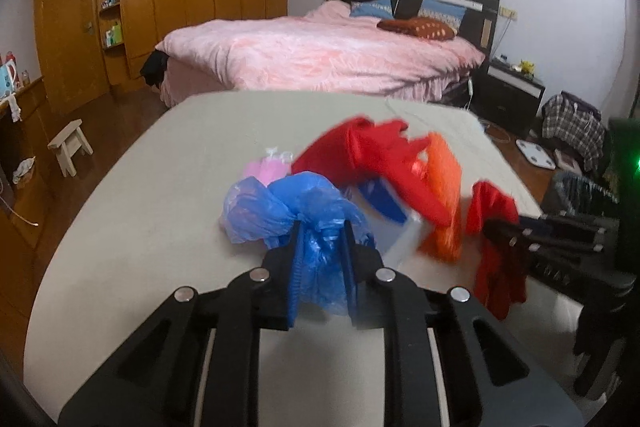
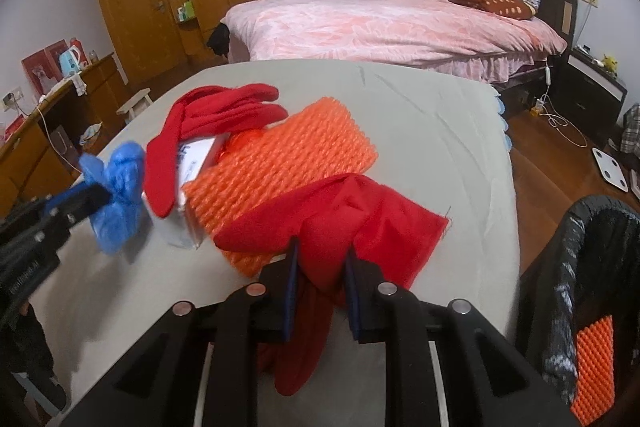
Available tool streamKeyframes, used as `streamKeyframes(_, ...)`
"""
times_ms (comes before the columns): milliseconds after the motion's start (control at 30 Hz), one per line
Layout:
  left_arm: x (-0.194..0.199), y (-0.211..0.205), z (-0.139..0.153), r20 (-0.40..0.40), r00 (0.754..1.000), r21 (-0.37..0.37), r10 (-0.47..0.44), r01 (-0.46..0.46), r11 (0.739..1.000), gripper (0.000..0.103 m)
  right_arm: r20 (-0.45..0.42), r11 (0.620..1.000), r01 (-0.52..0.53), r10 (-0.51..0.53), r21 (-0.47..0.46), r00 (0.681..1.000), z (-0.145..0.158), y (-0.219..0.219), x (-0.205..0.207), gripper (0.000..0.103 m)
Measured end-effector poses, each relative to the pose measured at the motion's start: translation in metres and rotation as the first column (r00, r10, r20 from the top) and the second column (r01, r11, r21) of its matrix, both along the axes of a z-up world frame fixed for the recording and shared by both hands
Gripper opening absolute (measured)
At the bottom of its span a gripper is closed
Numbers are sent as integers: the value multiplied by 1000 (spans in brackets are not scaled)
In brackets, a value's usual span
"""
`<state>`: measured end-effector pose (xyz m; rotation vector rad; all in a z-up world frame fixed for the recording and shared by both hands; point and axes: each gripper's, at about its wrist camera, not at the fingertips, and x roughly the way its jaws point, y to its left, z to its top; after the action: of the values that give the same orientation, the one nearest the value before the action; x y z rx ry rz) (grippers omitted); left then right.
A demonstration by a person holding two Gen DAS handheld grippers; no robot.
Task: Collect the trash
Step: 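Grasp the blue plastic bag with the left tool while the right tool holds the red cloth, then carry the blue bag and red cloth in both tools over the trash bin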
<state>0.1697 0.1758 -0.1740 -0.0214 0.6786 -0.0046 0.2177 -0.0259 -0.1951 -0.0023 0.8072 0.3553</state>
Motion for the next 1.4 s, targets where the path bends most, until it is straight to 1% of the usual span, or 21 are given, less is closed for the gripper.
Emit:
streamKeyframes(67, 0, 1, -6, -18, 1000, -1, 6, -6, 1000, 28, -1, 1000, -2, 2, -4, 1000, 0, 0, -2, 20)
streamKeyframes(100, 1, 2, -7, -22, 1000, -2, 10, -10, 1000, 40, -1, 1000, -3, 3, -7, 1000, 1, 0, -2, 20)
streamKeyframes(133, 1, 4, -8, -21, 1000, -5, 15, -15, 1000, 49, 0, 1000, -5, 5, -10, 1000, 1, -1, -3, 20)
streamKeyframes(233, 7, 6, -10, -27, 999, -1, 25, -25, 1000, 58, 0, 1000, -3, 3, -8, 1000, 2, -3, -3, 20)
streamKeyframes(300, 12, 8, -13, -42, 999, -5, 32, -32, 999, 59, 0, 1000, -3, 3, -3, 1000, 4, -3, -3, 20)
streamKeyframes(367, 17, 10, -18, -70, 997, -22, 32, -34, 999, 58, 2, 1000, -6, 6, 1, 1000, 5, -4, -3, 20)
streamKeyframes(433, 22, 9, -23, -102, 995, -34, 21, -24, 999, 37, 4, 1000, -8, 8, 5, 1000, 7, -4, -4, 20)
streamKeyframes(467, 22, 9, -23, -102, 995, -33, 21, -24, 999, 37, 5, 1000, -8, 8, 6, 1000, 8, -5, -5, 20)
streamKeyframes(533, 20, 8, -20, -84, 996, -30, 20, -23, 999, 30, 9, 1000, -9, 9, 9, 1000, 9, -6, -7, 20)
streamKeyframes(600, 16, 7, -17, -68, 997, -26, 25, -27, 999, 27, 14, 1000, -9, 9, 16, 1000, 13, -7, -10, 20)
streamKeyframes(800, -5, 1, 8, 4, 999, -27, 39, -38, 999, 26, 55, 999, -18, 16, 40, 998, 34, -13, -22, 20)
streamKeyframes(1033, -28, -19, 49, 90, 996, -27, 11, -8, 1000, 26, 110, 997, -22, 13, 75, 994, 64, -25, -42, 20)
streamKeyframes(1233, -35, -44, 69, 124, 992, -27, -33, 37, 999, 26, 160, 996, -4, -11, 92, 987, 90, -41, -59, 20)
streamKeyframes(1400, -36, -73, 81, 147, 986, -25, -84, 88, 996, 26, 192, 996, 22, -38, 86, 981, 105, -61, -72, 20)
